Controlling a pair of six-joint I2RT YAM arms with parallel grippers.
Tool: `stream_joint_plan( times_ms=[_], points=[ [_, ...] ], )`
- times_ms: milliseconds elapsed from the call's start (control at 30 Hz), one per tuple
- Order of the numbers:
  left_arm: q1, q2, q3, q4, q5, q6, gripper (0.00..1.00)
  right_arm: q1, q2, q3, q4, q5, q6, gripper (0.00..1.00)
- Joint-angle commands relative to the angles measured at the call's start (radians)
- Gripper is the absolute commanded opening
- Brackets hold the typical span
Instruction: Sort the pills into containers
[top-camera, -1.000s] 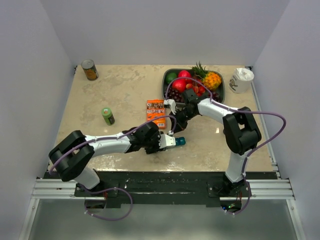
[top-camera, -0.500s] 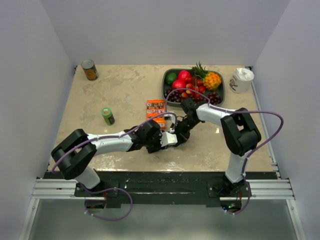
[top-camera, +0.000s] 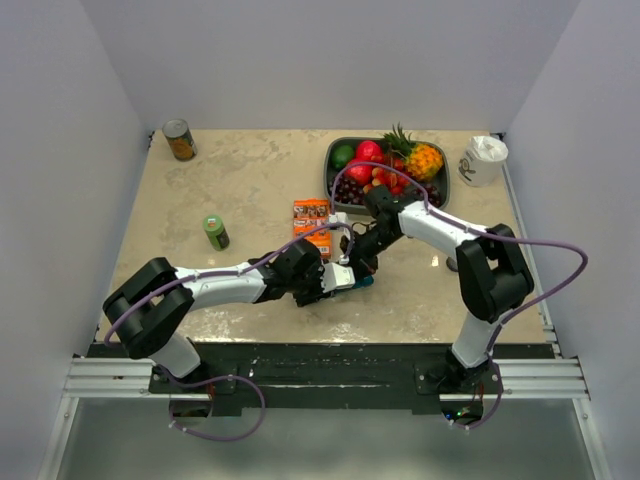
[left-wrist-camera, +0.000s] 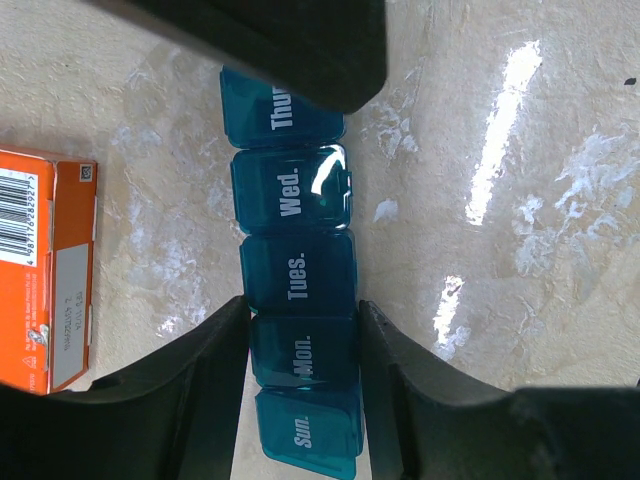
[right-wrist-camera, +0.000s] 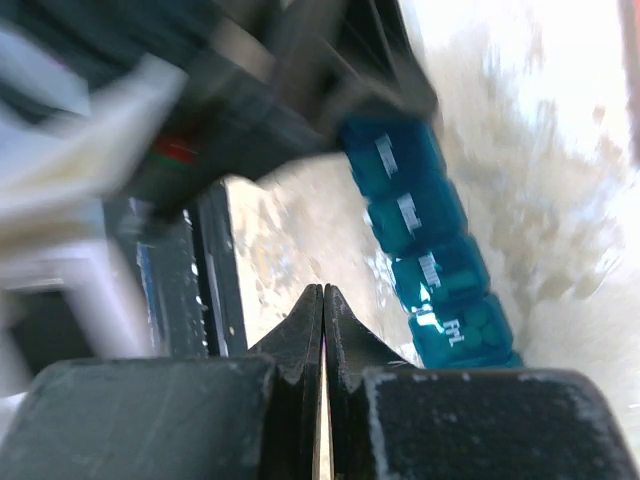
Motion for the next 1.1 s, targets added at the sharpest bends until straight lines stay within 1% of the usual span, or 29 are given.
stream_joint_plan(
  times_ms=[0, 67, 133, 167, 200, 233, 267, 333, 400, 533, 600, 633, 667, 767, 900, 1067],
  points=[
    [-0.006, 0.011, 0.020, 0.002, 0.021, -0.023, 0.14, 0.000, -0.054, 0.055, -0.023, -0.082, -0.038, 0.00],
    [-0.004, 0.011, 0.021, 0.002, 0.021, -0.026, 0.14, 0.002, -0.033, 0.050, 0.018, -0.065, 0.003, 0.00],
    [-0.004, 0.011, 0.023, 0.001, 0.021, -0.028, 0.14, 0.006, -0.010, 0.037, 0.062, 0.005, 0.048, 0.00],
    [-0.004, 0.013, 0.024, -0.001, 0.021, -0.028, 0.14, 0.005, 0.018, 0.015, 0.111, 0.037, 0.095, 0.00],
    [-0.004, 0.016, 0.026, -0.001, 0.021, -0.026, 0.13, 0.006, 0.042, 0.006, 0.131, 0.129, 0.123, 0.00],
    [-0.004, 0.017, 0.026, -0.004, 0.021, -0.029, 0.13, 0.009, 0.067, 0.000, 0.148, 0.181, 0.152, 0.00],
    [-0.004, 0.019, 0.029, -0.003, 0.023, -0.031, 0.13, 0.008, 0.125, -0.002, 0.153, 0.220, 0.181, 0.00],
    [-0.004, 0.023, 0.030, -0.006, 0.026, -0.034, 0.13, 0.008, 0.161, -0.011, 0.164, 0.286, 0.195, 0.00],
    [-0.004, 0.023, 0.030, -0.006, 0.027, -0.034, 0.12, 0.009, 0.169, -0.019, 0.176, 0.309, 0.206, 0.00],
    [-0.004, 0.022, 0.032, -0.007, 0.026, -0.036, 0.11, 0.008, 0.138, -0.005, 0.168, 0.278, 0.208, 0.00],
    [-0.004, 0.020, 0.032, -0.009, 0.020, -0.037, 0.11, 0.003, 0.112, 0.018, 0.120, 0.181, 0.159, 0.00],
    [-0.004, 0.020, 0.033, -0.012, 0.021, -0.037, 0.11, 0.003, 0.098, 0.029, 0.097, 0.138, 0.107, 0.00],
    [-0.004, 0.019, 0.032, -0.012, 0.020, -0.037, 0.11, 0.005, 0.078, 0.050, 0.051, 0.052, 0.079, 0.00],
    [-0.004, 0.020, 0.032, -0.013, 0.020, -0.036, 0.11, 0.005, 0.014, 0.078, -0.005, -0.044, 0.010, 0.00],
    [-0.003, 0.023, 0.033, -0.013, 0.018, -0.039, 0.11, -0.014, -0.038, 0.064, 0.007, -0.042, 0.002, 0.00],
    [-0.004, 0.030, 0.035, -0.016, 0.020, -0.039, 0.11, -0.090, -0.049, 0.046, 0.033, -0.027, 0.036, 0.00]
  ],
)
